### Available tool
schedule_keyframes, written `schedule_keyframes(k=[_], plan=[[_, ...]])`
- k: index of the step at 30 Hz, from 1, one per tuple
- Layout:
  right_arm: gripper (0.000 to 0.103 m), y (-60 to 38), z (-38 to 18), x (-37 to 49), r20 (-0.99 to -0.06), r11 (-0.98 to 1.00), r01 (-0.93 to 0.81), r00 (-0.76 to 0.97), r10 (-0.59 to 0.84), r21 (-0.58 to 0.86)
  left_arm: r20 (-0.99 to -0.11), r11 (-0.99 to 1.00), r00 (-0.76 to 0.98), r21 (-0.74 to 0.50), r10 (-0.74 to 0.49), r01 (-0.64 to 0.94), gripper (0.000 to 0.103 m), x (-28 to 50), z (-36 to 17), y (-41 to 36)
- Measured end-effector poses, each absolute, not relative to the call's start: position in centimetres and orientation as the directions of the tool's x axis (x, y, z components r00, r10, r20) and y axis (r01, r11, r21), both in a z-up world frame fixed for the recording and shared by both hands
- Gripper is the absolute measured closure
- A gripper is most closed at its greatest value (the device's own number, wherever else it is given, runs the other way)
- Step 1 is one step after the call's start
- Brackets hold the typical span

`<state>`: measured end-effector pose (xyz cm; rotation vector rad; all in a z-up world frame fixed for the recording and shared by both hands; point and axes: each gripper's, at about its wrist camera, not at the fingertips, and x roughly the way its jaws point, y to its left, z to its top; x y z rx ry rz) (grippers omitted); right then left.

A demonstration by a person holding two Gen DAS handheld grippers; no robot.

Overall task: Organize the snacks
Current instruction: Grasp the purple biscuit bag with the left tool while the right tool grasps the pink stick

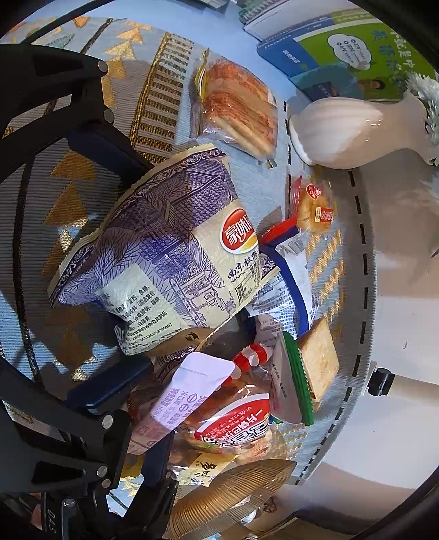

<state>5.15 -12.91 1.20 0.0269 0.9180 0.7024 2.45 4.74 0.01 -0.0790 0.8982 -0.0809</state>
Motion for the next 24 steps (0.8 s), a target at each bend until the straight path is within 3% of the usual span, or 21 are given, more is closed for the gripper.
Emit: schedule_keyframes(k=[5,9,11,13,14,20,24], plan=[[0.056,-12.6,1.2,5.2,-0.731,0.788,-0.542,0.406,0.548,0.29,-0.775,0.993,0.623,-0.113,-0.107,0.03,0.0,2.4,0.0,4.8],[0.078,-12.1,1.2,5.1,-0.736,0.789,-0.546,0.406,0.542,0.281,-0.778,0.995,0.622,-0.1,-0.09,0.019,0.001,2.8,0.0,4.6],[0.085,-12.1,1.2,5.0,-0.728,0.781,-0.552,0.402,0.556,0.292,-0.756,0.991,0.643,-0.127,-0.127,0.047,0.032,2.6,0.3,4.7],[0.088,-12.3,1.4,4.8,-0.704,0.753,-0.571,0.384,0.598,0.328,-0.733,0.98,0.655,-0.19,-0.185,0.064,0.046,2.4,0.5,5.1],[0.094,-12.3,1.5,4.6,-0.694,0.748,-0.576,0.388,0.606,0.33,-0.73,0.977,0.656,-0.203,-0.191,0.06,0.047,2.4,0.5,5.3],[0.095,-13.1,1.7,4.3,-0.647,0.707,-0.583,0.368,0.668,0.399,-0.683,0.975,0.702,-0.209,-0.2,0.075,0.051,1.6,1.3,5.3],[0.095,-14.7,2.3,4.3,-0.558,0.634,-0.566,0.332,0.761,0.527,-0.649,0.976,0.74,-0.215,-0.178,0.046,0.052,1.0,2.0,5.8]])
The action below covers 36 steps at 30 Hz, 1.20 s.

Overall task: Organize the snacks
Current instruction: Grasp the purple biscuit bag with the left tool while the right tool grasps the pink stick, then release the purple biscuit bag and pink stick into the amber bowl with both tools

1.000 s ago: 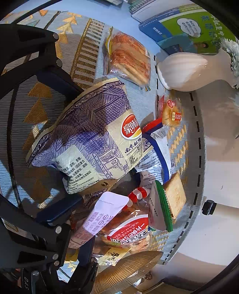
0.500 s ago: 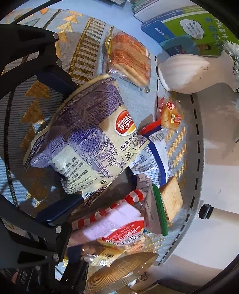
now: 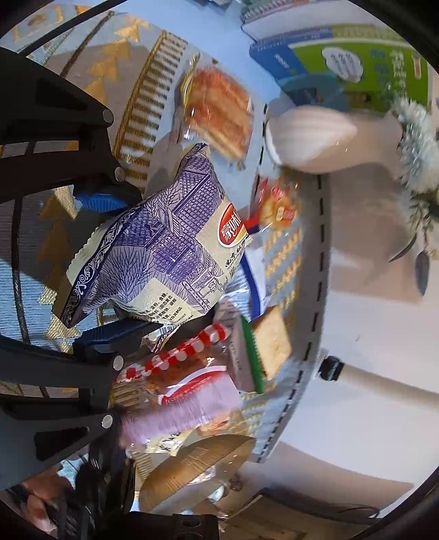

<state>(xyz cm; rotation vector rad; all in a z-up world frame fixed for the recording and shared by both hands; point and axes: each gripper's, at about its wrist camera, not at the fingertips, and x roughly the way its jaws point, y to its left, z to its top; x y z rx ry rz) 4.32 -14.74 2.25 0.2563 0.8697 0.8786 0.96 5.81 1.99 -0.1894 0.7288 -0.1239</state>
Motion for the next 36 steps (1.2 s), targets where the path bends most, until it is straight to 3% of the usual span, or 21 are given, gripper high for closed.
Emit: schedule_keyframes(k=[7,19,27,36], plan=[[0.095,-17.3,4.2,4.1,-0.449,0.57,-0.543,0.352,0.821,0.617,-0.566,0.967,0.811,-0.253,-0.152,0.005,0.052,-0.6,3.0,7.2],[0.095,-23.8,7.7,5.7,-0.397,0.571,-0.426,0.432,0.81,0.702,-0.52,0.978,0.843,-0.207,-0.139,0.034,0.052,-1.3,7.7,3.9],[0.095,-31.9,9.2,6.6,-0.418,0.642,-0.263,0.574,0.704,0.72,-0.485,0.951,0.831,-0.268,-0.272,0.155,0.052,2.3,11.8,-3.4],[0.094,-41.4,8.5,5.7,-0.517,0.727,0.017,0.715,0.472,0.687,-0.491,0.891,0.746,-0.305,-0.45,0.337,0.05,6.3,10.7,-14.4]])
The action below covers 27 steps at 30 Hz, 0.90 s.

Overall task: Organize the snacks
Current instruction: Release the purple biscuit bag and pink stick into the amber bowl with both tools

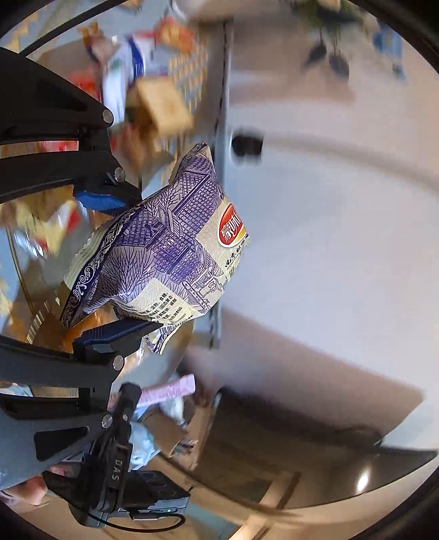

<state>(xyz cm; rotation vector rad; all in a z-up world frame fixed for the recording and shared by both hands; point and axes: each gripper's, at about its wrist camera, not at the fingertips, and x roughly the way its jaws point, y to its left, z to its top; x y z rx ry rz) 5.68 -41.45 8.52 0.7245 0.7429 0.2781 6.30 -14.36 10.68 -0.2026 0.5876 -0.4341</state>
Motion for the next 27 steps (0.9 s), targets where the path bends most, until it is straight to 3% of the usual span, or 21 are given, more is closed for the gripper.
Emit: schedule_keyframes(k=[2,3,4,5,6,18,27], plan=[[0.091,-42.7,8.2,5.4,-0.56,0.75,0.071,0.712,0.424,0.658,-0.538,0.893,0.713,-0.283,-0.449,0.349,0.037,7.6,9.8,-16.8],[0.086,-43.1,8.1,5.4,-0.586,0.763,0.102,0.707,0.395,0.638,-0.568,0.901,0.7,-0.263,-0.433,0.344,0.019,8.4,9.5,-17.7],[0.063,-43.5,8.0,5.4,-0.602,0.765,0.132,0.705,0.374,0.63,-0.596,0.913,0.692,-0.239,-0.408,0.332,0.005,8.8,9.2,-18.5],[0.031,-43.9,7.9,5.3,-0.609,0.759,0.154,0.704,0.364,0.633,-0.617,0.928,0.694,-0.21,-0.371,0.309,0.002,9.3,8.9,-19.0],[0.021,-44.1,7.9,5.2,-0.601,0.75,0.156,0.71,0.367,0.642,-0.619,0.932,0.698,-0.203,-0.36,0.301,0.002,9.2,8.9,-19.1],[0.019,-40.6,9.1,5.7,-0.586,0.791,0.069,0.712,0.388,0.608,-0.642,0.941,0.688,-0.234,-0.34,0.246,0.001,9.8,8.0,-15.9],[0.019,-37.2,10.1,5.8,-0.521,0.8,-0.054,0.733,0.438,0.598,-0.641,0.966,0.723,-0.185,-0.257,0.18,0.001,9.1,8.4,-12.7]])
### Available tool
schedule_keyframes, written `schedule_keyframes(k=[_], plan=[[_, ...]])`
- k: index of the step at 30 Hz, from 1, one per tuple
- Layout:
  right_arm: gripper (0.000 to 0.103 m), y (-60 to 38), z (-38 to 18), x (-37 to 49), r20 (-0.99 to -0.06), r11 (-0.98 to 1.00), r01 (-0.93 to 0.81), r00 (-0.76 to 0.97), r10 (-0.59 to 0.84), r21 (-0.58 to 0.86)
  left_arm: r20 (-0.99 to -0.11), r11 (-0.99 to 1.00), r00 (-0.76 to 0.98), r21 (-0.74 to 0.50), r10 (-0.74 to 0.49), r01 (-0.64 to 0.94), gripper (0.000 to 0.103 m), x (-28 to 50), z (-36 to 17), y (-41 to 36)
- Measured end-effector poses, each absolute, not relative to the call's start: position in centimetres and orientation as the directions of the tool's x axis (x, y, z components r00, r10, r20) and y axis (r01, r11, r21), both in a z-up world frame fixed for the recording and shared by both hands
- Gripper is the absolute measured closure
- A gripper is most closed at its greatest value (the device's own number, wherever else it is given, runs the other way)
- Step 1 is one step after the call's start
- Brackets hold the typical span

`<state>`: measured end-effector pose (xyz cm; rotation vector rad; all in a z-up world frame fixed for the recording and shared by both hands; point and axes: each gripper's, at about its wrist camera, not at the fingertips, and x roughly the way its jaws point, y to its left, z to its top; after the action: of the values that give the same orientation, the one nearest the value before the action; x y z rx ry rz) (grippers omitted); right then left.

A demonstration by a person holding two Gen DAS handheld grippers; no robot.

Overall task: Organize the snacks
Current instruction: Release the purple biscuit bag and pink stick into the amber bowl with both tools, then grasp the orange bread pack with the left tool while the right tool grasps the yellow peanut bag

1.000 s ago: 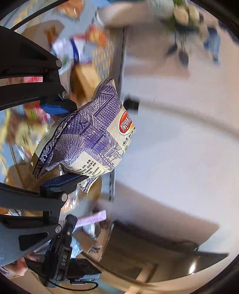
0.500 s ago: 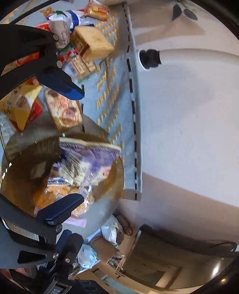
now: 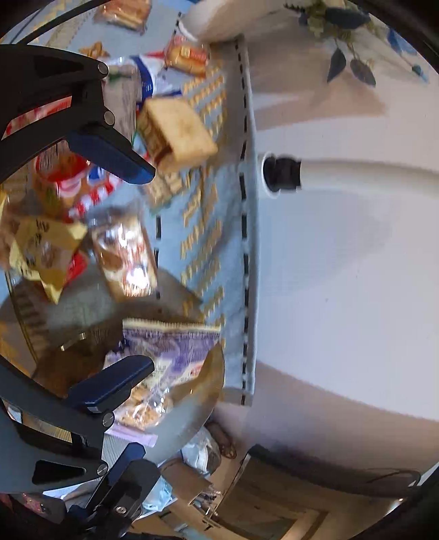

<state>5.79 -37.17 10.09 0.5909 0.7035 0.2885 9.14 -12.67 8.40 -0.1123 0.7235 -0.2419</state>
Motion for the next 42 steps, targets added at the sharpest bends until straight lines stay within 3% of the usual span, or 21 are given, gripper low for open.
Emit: schedule_keyframes(k=[9,19,28,31,33,34,36,42], plan=[[0.018,-29.7,10.9,5.3,-0.469,0.809,-0.251,0.709,0.527,0.531,-0.634,0.985,0.757,-0.157,-0.157,0.073,0.001,8.6,9.3,-5.8],[0.015,-20.0,8.8,4.0,-0.551,0.835,-0.378,0.628,0.549,0.4,-0.632,0.983,0.774,-0.13,0.021,-0.132,0.001,7.2,9.4,6.4],[0.015,-17.1,4.7,4.7,-0.713,0.941,-0.265,0.616,0.334,0.212,-0.715,0.949,0.691,-0.13,0.111,-0.286,0.001,7.8,4.6,16.1],[0.014,-17.9,3.7,5.4,-0.728,0.947,-0.224,0.605,0.321,0.231,-0.743,0.949,0.662,-0.131,0.098,-0.287,0.001,8.5,2.1,16.9],[0.008,-18.0,2.4,6.1,-0.758,0.957,-0.192,0.584,0.29,0.217,-0.775,0.95,0.625,-0.121,0.091,-0.289,0.001,9.2,-0.1,17.1],[0.0,-17.9,1.8,6.3,-0.762,0.962,-0.191,0.587,0.273,0.197,-0.794,0.953,0.6,-0.102,0.096,-0.287,0.0,9.5,-1.3,17.0],[0.0,-17.6,1.7,6.3,-0.761,0.964,-0.199,0.594,0.262,0.176,-0.789,0.966,0.591,0.011,0.166,-0.257,0.0,9.7,-1.5,15.6],[0.0,-17.6,1.7,6.3,-0.765,0.965,-0.202,0.592,0.256,0.167,-0.791,0.968,0.593,-0.005,0.151,-0.252,0.0,9.2,-1.7,15.5]])
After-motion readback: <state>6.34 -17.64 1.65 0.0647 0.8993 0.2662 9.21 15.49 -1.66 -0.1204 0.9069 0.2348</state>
